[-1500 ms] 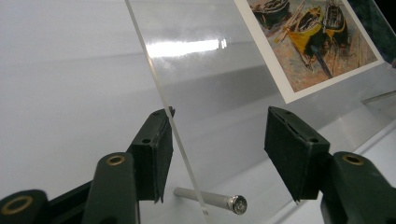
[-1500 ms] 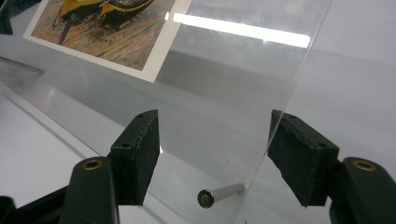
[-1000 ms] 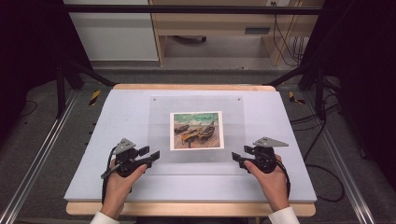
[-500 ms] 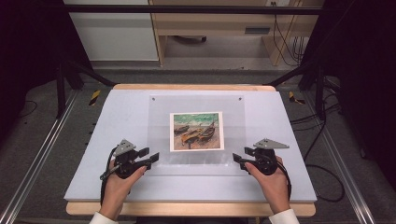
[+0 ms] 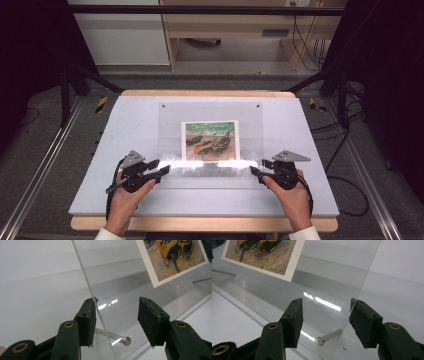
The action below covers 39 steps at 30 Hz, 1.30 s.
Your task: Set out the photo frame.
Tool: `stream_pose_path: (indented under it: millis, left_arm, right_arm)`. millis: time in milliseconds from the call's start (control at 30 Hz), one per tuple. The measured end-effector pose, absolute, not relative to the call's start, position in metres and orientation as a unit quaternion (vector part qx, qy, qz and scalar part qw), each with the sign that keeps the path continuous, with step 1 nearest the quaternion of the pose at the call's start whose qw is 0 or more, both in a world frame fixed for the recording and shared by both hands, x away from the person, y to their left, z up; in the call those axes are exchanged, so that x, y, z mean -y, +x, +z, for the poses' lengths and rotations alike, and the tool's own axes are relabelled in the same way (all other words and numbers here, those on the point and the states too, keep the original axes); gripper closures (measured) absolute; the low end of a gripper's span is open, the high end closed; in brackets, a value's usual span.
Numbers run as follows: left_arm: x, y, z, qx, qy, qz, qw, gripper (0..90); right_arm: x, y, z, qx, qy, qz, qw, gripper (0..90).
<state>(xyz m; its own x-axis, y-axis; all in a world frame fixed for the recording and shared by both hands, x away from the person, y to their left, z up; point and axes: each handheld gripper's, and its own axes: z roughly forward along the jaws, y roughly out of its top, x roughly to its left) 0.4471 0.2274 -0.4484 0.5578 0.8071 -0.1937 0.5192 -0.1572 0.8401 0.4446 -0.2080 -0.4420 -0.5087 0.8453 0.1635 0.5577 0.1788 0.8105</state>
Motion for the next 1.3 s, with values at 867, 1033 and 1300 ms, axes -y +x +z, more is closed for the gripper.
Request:
stream_pose_path:
  millis: [867,1033,1300]
  left_arm:
    - [-0.229,0.439,-0.447,-0.437,0.756,0.160,0.461,54.4]
    - [-0.229,0.437,-0.447,-0.435,0.759,0.163,0.457,55.1]
    - [-0.228,0.435,-0.447,-0.432,0.762,0.167,0.452,56.2]
  right_arm:
    - [0.209,0.434,-0.442,-0.759,0.460,0.425,0.178,51.2]
    - [0.209,0.432,-0.442,-0.760,0.458,0.424,0.181,52.4]
    - [0.209,0.430,-0.443,-0.761,0.458,0.422,0.182,54.2]
